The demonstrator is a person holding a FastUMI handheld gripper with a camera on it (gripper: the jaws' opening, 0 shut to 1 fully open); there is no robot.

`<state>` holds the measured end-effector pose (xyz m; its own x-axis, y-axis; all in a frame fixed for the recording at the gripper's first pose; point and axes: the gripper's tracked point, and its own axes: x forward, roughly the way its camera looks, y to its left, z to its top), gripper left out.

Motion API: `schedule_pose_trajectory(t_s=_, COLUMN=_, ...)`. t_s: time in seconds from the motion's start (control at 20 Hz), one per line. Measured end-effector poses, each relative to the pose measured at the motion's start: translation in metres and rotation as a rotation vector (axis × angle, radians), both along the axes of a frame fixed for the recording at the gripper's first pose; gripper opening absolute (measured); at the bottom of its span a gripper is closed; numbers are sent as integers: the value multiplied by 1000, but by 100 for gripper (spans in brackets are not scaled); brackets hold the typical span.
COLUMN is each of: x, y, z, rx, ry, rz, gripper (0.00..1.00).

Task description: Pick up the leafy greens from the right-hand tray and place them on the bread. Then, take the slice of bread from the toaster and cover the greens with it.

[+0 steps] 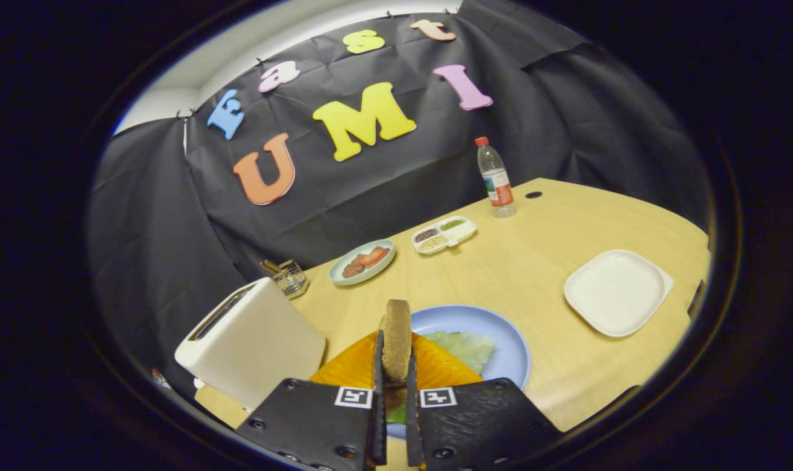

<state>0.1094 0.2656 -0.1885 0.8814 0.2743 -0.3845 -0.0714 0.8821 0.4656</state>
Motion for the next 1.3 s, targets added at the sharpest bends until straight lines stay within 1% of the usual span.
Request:
schedule_pose_trajectory(t_s=0.05, x=-2, y=-6, z=-3, rx=-2, ry=8, rz=0, gripper=12)
schedule_pose_trajectory(t_s=0.15, x=0, y=-13, z=-12, rx=-4, ry=20, rz=12, gripper=20)
schedule_pose_trajectory(t_s=0.2, x=1, y=-17, z=-16, rx=-4, ry=26, rz=14, gripper=23)
schedule_pose_trajectory(t_s=0.3, x=2, y=-24, z=-24, rx=-1, ry=41, rz=21, gripper=31)
schedule_pose_trajectory(t_s=0.5, x=2, y=-43, z=-30, rx=-28, ry=48, rz=14, gripper=52)
schedule_pose_trajectory(t_s=0.6, x=0, y=-53, z=-23, rx=-54, ry=17, rz=8, gripper=60)
schedule_pose_trajectory(t_s=0.75, x=-4, y=-72, z=-1, rx=-113, ry=-55, rz=-15, gripper=74)
schedule_pose_trajectory(t_s=0.95, x=-15, y=-102, z=46, rx=-246, ry=-196, rz=-58, gripper=91)
schedule_pose_trajectory(t_s=1.05, x=-23, y=-120, z=72, rx=-321, ry=-261, rz=-88, gripper=95)
schedule_pose_trajectory(t_s=1.3, x=-58, y=-159, z=138, rx=-442, ry=-405, rz=-140, gripper=96)
